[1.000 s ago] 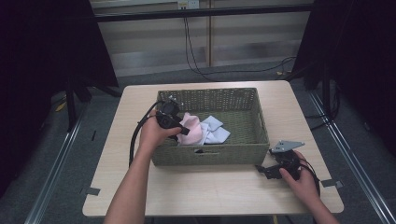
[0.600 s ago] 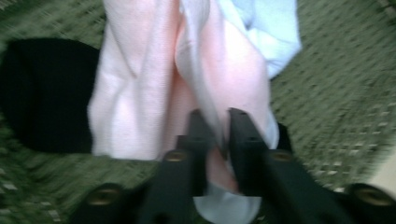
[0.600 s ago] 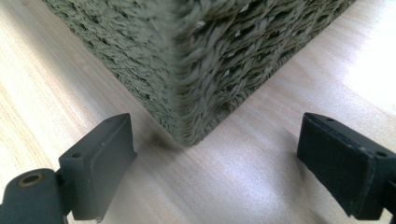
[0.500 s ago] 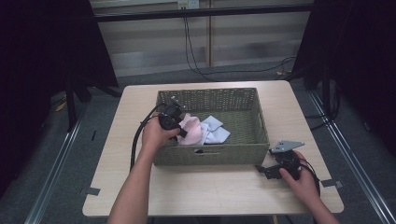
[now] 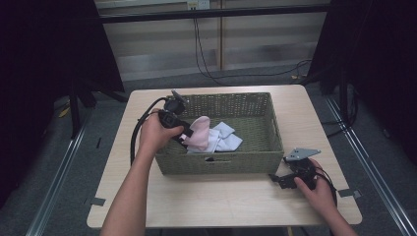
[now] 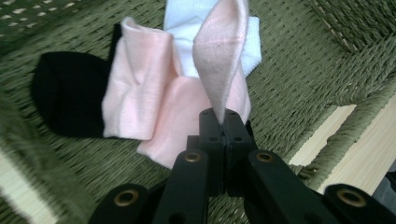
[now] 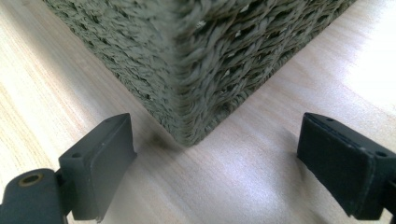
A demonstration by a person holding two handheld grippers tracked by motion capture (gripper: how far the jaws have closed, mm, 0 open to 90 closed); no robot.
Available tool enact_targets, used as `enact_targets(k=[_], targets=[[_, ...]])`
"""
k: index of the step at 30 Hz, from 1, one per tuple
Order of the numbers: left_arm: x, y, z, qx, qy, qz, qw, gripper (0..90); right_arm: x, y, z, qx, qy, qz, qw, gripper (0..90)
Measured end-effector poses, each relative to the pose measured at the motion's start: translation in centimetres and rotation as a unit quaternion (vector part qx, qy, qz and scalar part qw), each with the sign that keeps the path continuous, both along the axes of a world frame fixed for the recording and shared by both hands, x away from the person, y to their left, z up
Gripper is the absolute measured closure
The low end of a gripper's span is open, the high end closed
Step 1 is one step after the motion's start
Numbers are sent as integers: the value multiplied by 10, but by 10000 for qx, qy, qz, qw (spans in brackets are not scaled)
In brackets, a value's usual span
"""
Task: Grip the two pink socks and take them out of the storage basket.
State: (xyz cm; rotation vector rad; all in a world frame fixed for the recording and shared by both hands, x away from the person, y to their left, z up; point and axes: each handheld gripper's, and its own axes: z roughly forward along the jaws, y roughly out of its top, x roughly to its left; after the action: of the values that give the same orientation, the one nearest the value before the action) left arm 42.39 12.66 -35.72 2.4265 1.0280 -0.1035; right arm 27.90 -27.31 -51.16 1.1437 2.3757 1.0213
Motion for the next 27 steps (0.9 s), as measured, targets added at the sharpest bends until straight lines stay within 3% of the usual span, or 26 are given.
enact_targets(k=[20,27], targets=[[0,4,69,-95,-355,86,9993,889,0,0,0,2,-4,3,10000,102],[2,7,85,-117,-454,124,9988,889,0,0,0,-1,-11,8,10000,102]])
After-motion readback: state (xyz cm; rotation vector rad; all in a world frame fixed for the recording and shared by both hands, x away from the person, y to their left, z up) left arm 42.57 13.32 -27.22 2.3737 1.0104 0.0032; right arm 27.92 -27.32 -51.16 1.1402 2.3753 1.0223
